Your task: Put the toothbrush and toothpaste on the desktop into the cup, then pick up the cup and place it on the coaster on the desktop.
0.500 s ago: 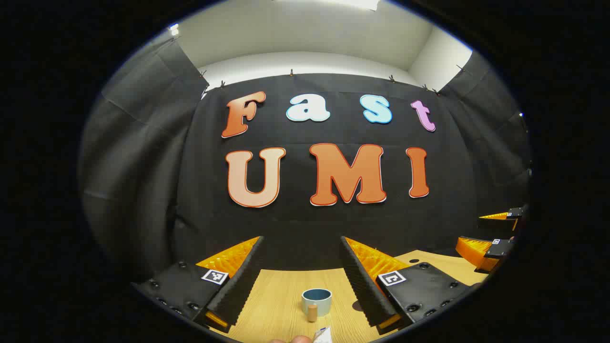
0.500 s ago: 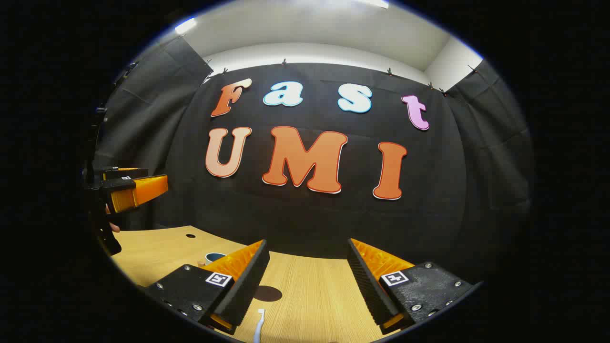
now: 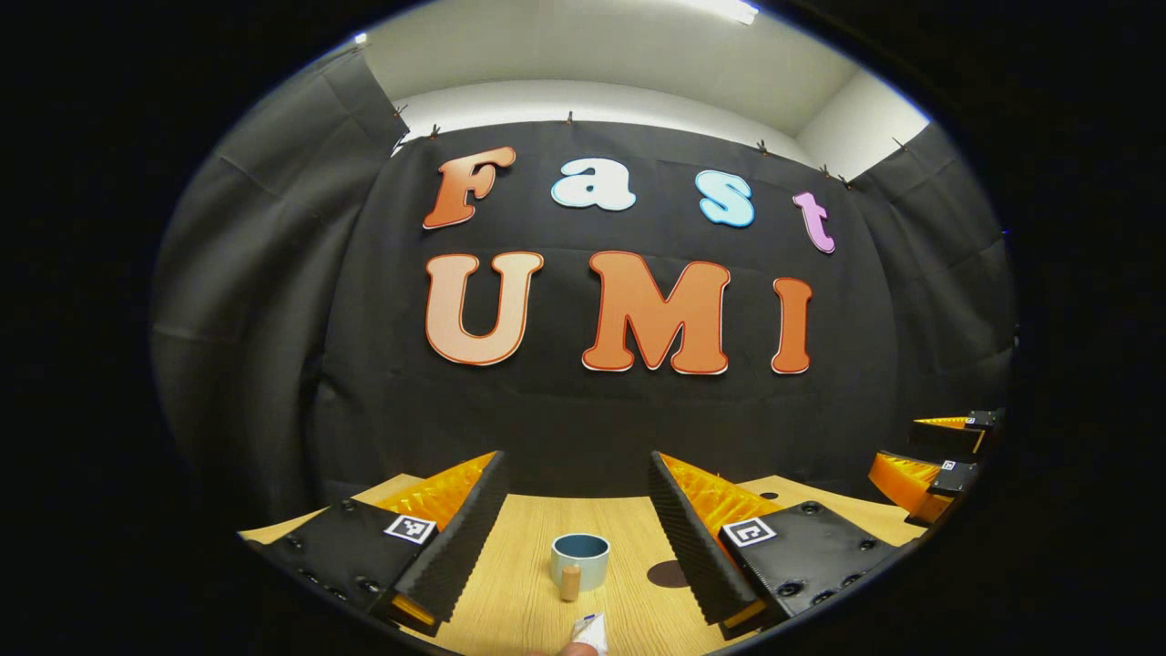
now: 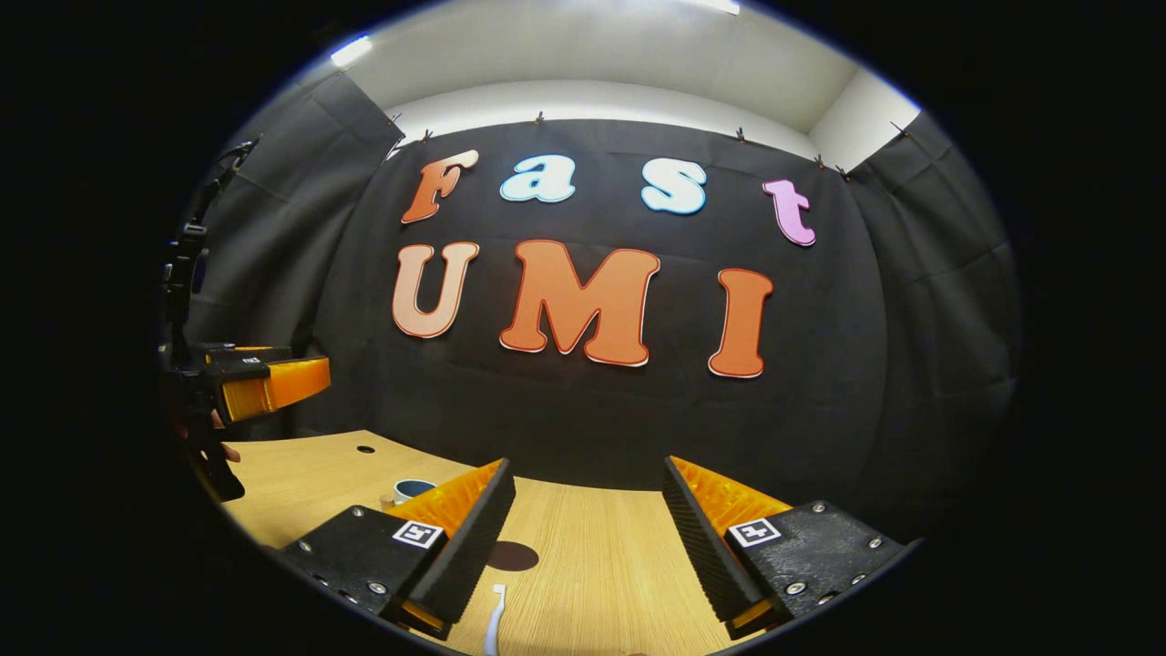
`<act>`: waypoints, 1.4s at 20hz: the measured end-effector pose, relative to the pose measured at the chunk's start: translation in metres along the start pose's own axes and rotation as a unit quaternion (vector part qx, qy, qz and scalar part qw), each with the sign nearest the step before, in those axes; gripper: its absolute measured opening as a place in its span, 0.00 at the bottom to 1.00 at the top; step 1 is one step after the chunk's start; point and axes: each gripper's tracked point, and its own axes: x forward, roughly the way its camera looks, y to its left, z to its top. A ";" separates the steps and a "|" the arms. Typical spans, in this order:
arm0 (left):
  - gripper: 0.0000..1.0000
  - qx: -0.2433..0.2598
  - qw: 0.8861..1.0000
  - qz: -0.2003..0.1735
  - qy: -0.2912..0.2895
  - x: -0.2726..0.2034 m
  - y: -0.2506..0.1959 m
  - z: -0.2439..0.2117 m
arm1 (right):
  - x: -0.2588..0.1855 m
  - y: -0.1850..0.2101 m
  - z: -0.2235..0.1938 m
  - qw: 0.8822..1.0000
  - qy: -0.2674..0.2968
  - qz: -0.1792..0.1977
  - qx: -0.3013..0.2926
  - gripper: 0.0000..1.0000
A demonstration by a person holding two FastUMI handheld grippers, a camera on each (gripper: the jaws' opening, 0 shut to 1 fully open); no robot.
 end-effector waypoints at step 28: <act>0.99 0.029 0.905 -0.097 0.413 0.031 -0.032 -0.115 | -0.007 0.047 -0.108 0.943 0.292 0.156 0.028 0.96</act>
